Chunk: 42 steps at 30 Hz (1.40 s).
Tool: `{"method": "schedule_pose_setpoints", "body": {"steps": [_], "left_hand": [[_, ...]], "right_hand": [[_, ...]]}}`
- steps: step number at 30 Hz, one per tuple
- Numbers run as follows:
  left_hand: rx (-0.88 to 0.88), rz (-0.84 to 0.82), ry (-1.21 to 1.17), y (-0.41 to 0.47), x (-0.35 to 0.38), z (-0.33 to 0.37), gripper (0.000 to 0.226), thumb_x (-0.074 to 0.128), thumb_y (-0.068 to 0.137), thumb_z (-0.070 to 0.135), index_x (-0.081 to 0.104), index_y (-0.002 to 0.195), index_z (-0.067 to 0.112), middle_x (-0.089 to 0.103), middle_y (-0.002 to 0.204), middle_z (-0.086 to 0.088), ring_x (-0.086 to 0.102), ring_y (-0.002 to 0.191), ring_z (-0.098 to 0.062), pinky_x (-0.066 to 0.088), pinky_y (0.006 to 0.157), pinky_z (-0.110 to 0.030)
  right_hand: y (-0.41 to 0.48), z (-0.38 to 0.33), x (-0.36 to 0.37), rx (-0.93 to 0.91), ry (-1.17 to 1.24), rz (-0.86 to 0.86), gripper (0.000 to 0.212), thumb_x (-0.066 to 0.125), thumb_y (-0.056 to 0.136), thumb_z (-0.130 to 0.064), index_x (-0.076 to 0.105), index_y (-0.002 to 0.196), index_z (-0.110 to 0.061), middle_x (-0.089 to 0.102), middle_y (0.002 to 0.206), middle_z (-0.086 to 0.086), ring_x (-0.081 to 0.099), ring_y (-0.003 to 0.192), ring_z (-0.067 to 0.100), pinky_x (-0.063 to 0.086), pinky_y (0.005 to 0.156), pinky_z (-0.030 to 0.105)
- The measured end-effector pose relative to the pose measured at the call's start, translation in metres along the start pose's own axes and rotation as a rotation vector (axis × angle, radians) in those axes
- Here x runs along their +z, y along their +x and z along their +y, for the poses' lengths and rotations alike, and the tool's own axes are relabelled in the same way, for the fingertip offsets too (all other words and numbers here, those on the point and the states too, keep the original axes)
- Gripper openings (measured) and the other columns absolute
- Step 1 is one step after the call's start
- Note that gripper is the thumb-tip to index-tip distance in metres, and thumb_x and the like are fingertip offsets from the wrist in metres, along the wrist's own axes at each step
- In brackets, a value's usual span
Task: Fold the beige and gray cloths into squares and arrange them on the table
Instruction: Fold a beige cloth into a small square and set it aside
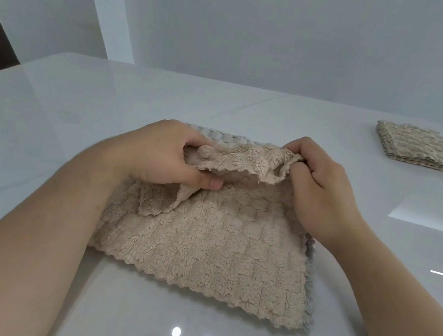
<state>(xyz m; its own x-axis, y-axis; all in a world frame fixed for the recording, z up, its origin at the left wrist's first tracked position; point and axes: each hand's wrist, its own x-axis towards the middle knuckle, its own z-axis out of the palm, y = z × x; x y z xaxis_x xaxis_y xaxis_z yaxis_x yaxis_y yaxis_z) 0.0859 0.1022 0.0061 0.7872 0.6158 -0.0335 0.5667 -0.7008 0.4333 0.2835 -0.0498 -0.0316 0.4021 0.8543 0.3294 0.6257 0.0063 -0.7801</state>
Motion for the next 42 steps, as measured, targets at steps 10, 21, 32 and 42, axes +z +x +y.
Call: {"method": "schedule_pose_setpoints", "body": {"steps": [10,21,32,42], "left_hand": [[0.144,0.103,-0.370,-0.004,0.002,0.007,0.010,0.070,0.080,0.048,0.067,0.074,0.041,0.063,0.067,0.023,0.057,0.064,0.005,0.039,0.061,-0.016],[0.088,-0.096,-0.352,-0.013,-0.006,0.009,0.053,0.091,0.063,0.042,0.068,0.108,0.030,0.077,0.100,0.013,0.072,0.096,-0.005,0.052,0.088,-0.028],[-0.041,0.008,-0.368,-0.009,-0.014,-0.002,0.031,0.091,0.067,0.019,0.076,0.093,0.026,0.078,0.085,0.011,0.073,0.082,-0.004,0.056,0.081,-0.031],[-0.212,0.487,-0.623,0.015,0.007,-0.021,0.050,0.093,0.067,0.020,0.070,0.112,0.022,0.076,0.101,0.006,0.075,0.091,-0.019,0.059,0.090,-0.047]], "right_hand": [[-0.001,0.004,0.006,-0.191,-0.288,-0.274,0.037,0.067,0.075,-0.046,0.047,0.065,-0.016,0.051,0.067,0.000,0.049,0.072,0.019,0.037,0.063,0.035],[0.001,-0.005,-0.001,0.002,0.073,0.013,0.019,0.076,0.086,-0.023,0.061,0.097,-0.021,0.068,0.092,0.000,0.064,0.085,0.016,0.052,0.075,0.038],[0.008,0.009,-0.011,0.112,-0.026,0.261,0.029,0.076,0.085,-0.031,0.059,0.106,-0.023,0.066,0.091,-0.014,0.061,0.084,0.002,0.048,0.066,0.023],[0.012,0.028,-0.013,0.191,-0.094,0.288,0.037,0.074,0.086,-0.023,0.050,0.115,-0.024,0.063,0.100,-0.011,0.061,0.089,0.013,0.044,0.064,0.025]]}}
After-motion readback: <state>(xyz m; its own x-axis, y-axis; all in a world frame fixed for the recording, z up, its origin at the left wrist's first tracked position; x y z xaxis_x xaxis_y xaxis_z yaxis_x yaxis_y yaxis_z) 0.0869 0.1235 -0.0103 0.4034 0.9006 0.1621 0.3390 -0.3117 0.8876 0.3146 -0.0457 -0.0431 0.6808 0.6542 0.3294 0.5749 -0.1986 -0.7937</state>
